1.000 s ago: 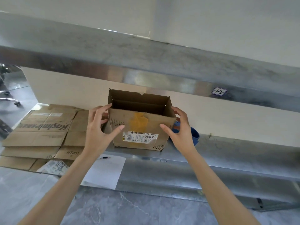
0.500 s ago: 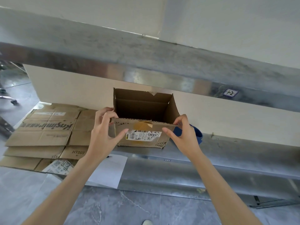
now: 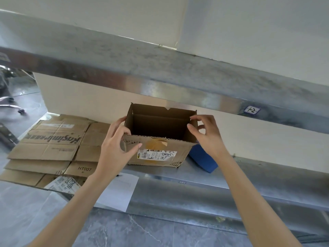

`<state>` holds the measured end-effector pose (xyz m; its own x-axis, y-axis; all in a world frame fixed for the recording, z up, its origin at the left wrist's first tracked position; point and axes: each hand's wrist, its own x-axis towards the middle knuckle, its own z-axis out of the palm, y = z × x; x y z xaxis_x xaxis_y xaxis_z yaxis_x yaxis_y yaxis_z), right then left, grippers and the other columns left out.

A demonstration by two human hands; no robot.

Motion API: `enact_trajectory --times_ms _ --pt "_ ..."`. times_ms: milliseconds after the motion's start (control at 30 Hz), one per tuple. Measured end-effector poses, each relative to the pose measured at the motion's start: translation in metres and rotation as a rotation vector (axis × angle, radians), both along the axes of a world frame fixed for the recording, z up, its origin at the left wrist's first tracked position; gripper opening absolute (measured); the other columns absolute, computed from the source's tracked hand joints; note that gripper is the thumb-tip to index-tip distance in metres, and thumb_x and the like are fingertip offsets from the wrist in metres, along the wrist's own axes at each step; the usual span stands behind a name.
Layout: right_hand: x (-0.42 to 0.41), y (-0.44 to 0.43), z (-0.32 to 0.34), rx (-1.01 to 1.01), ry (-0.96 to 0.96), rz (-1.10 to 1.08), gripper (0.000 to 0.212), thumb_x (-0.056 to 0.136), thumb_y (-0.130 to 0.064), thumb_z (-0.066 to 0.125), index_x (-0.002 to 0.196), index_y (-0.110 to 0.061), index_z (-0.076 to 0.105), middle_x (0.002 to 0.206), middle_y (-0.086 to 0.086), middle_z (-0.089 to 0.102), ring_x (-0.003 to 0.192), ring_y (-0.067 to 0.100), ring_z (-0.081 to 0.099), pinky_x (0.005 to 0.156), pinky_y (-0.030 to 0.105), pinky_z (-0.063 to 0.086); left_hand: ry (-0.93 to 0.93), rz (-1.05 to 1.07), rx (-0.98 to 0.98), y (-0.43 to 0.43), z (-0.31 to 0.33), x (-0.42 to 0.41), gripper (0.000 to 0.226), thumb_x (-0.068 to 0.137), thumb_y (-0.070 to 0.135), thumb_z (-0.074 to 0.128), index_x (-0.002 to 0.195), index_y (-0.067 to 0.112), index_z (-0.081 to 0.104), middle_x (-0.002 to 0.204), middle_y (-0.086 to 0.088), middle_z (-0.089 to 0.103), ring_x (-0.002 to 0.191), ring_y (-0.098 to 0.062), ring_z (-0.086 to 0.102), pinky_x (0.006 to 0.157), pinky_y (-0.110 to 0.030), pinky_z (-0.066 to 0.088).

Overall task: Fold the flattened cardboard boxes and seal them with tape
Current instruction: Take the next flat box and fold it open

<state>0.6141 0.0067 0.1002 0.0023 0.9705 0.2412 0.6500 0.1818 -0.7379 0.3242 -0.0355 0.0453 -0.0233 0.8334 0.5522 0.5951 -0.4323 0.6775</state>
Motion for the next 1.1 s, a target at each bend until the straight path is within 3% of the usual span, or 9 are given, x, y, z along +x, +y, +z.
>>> enact_trajectory --times_ms 200,367,500,600,700,800,900,1000,1100 --pt "-0.010 0.026 0.014 -0.124 -0.103 0.003 0.029 0.095 -0.035 0.063 0.124 -0.030 0.060 0.115 -0.004 0.045 0.091 0.013 0.056 0.097 0.036 0.049 -0.018 0.031 0.039 -0.008 -0.007 0.002 0.040 0.073 0.011 0.086 0.085 0.023 0.050 0.145 0.006 0.044 0.116 -0.026 0.059 0.086 -0.032 0.052" --pt "-0.024 0.025 0.011 -0.108 -0.267 0.043 0.051 0.092 -0.050 0.062 0.138 -0.037 0.044 0.117 -0.008 0.046 0.097 0.017 0.059 0.088 0.035 0.049 -0.010 0.002 0.075 -0.012 -0.008 0.004 0.036 0.073 0.011 0.086 0.083 0.015 0.052 0.146 -0.001 0.048 0.129 -0.019 0.052 0.094 -0.037 0.053" --pt "-0.030 0.024 0.012 -0.122 -0.404 0.113 0.067 0.091 -0.066 0.051 0.149 -0.039 0.030 0.123 -0.013 0.046 0.093 0.013 0.058 0.082 0.031 0.047 0.007 -0.007 0.040 -0.017 -0.009 0.007 0.035 0.076 0.022 0.083 0.090 0.014 0.053 0.142 0.004 0.049 0.122 -0.017 0.056 0.092 -0.029 0.053" --pt "-0.027 0.019 0.012 -0.228 -0.277 0.197 0.068 0.090 -0.073 0.041 0.150 -0.041 0.030 0.116 -0.025 0.053 0.097 0.004 0.054 0.090 0.029 0.043 -0.023 0.015 -0.025 -0.012 -0.005 0.003 0.043 0.080 0.037 0.077 0.111 0.021 0.052 0.130 0.010 0.059 0.105 -0.006 0.060 0.087 -0.034 0.054" --pt "-0.010 0.014 0.010 -0.357 -0.050 0.270 0.069 0.081 -0.082 0.038 0.144 -0.053 0.035 0.105 -0.049 0.052 0.105 -0.013 0.047 0.095 0.024 0.037 -0.014 -0.003 -0.167 -0.003 0.003 -0.002 0.060 0.083 0.056 0.065 0.131 0.030 0.040 0.104 0.008 0.064 0.086 0.001 0.059 0.079 -0.028 0.048" --pt "0.004 0.011 0.007 -0.385 0.026 0.348 0.074 0.076 -0.076 0.059 0.143 -0.054 0.036 0.121 -0.038 0.055 0.117 -0.012 0.048 0.095 0.022 0.040 -0.010 0.032 -0.205 0.013 0.005 -0.004 0.056 0.086 0.060 0.058 0.130 0.033 0.037 0.072 0.005 0.056 0.063 -0.007 0.054 0.061 -0.028 0.044" --pt "0.006 0.018 -0.007 -0.253 0.037 0.287 0.076 0.080 -0.035 0.081 0.145 -0.040 0.042 0.128 -0.018 0.054 0.118 0.004 0.054 0.085 0.019 0.053 -0.155 0.063 -0.228 0.031 0.006 -0.007 0.048 0.092 0.032 0.068 0.127 0.033 0.037 0.095 -0.005 0.066 0.084 -0.019 0.066 0.076 -0.048 0.058" --pt "0.001 0.025 -0.015 -0.160 0.062 0.168 0.091 0.076 -0.018 0.086 0.149 -0.033 0.034 0.139 -0.007 0.039 0.111 0.011 0.054 0.077 0.027 0.059 -0.085 0.107 -0.225 0.045 0.005 -0.011 0.067 0.082 0.022 0.079 0.133 0.033 0.037 0.125 0.005 0.053 0.099 -0.015 0.059 0.084 -0.043 0.056" --pt "0.002 0.032 -0.021 -0.215 0.055 0.155 0.107 0.076 -0.022 0.086 0.156 -0.029 0.016 0.155 -0.009 0.019 0.133 0.013 0.038 0.101 0.039 0.049 -0.077 0.020 -0.314 0.056 0.008 -0.017 0.088 0.081 0.021 0.081 0.149 0.036 0.027 0.153 0.008 0.030 0.131 -0.017 0.044 0.095 -0.038 0.048"
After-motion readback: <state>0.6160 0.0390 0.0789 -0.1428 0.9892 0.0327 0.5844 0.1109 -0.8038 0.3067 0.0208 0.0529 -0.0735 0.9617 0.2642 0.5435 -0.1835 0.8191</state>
